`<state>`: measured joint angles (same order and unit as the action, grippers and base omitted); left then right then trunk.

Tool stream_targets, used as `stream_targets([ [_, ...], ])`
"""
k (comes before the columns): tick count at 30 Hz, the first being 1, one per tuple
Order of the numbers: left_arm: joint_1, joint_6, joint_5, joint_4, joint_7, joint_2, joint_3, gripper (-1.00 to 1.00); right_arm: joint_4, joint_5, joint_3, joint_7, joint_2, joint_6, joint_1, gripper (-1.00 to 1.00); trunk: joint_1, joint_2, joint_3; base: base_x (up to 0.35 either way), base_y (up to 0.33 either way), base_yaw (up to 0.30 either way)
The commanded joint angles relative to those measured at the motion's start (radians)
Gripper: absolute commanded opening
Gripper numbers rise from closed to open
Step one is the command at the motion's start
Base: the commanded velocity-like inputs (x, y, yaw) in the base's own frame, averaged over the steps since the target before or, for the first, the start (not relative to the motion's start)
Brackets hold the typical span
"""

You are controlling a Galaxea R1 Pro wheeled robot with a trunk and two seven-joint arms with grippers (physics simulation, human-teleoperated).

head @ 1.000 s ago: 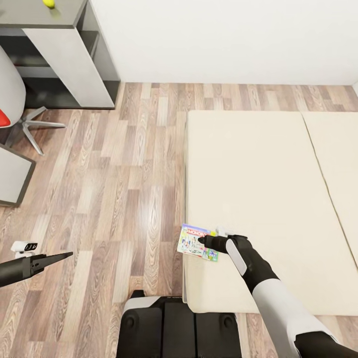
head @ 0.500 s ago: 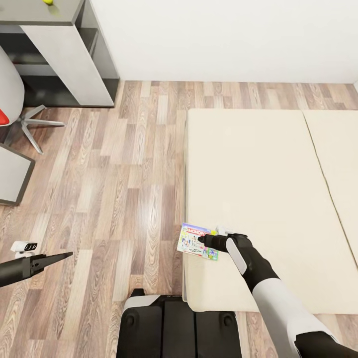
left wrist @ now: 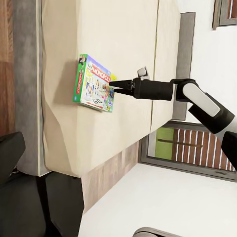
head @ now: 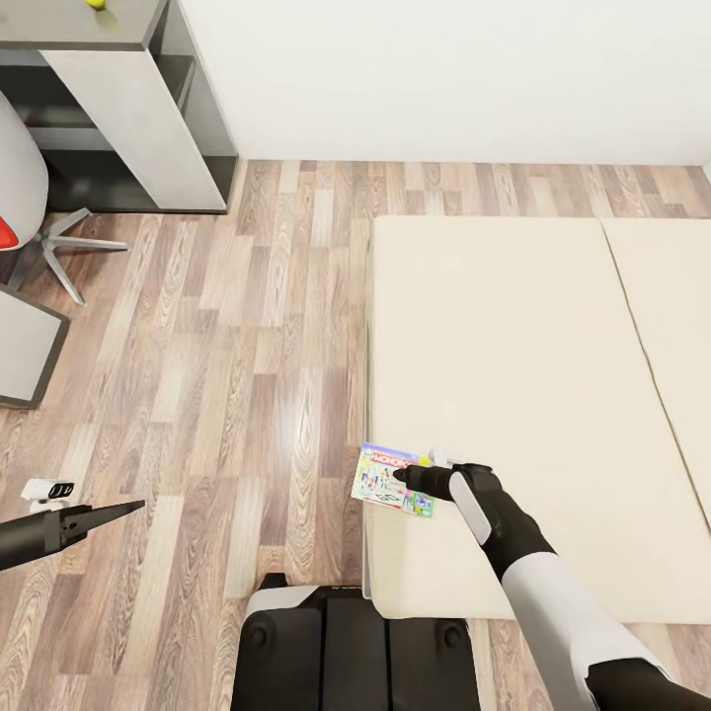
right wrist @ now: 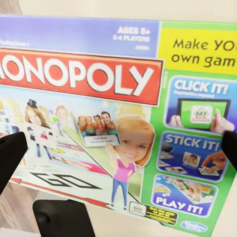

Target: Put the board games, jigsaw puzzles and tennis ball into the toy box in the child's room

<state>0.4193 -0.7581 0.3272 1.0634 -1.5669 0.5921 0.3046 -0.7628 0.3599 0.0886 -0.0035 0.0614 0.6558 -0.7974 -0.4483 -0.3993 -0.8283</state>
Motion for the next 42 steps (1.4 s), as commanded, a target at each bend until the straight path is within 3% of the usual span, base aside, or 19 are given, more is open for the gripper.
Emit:
stream_targets([
  [1,0.001,-0.01,0.0,0.0,-0.004,0.0,-0.001,1.0,0.019,0.005,0.0,-0.006,-0.001,-0.022,0.0,1.0,-0.002,-0.001,-0.001,0.0,0.0,0.0],
  [42,0.001,-0.01,0.0,0.0,-0.004,0.0,-0.001,1.0,0.019,0.005,-0.005,-0.014,0.0,-0.025,0.001,1.0,-0.002,-0.001,0.007,0.0,0.0,0.0],
])
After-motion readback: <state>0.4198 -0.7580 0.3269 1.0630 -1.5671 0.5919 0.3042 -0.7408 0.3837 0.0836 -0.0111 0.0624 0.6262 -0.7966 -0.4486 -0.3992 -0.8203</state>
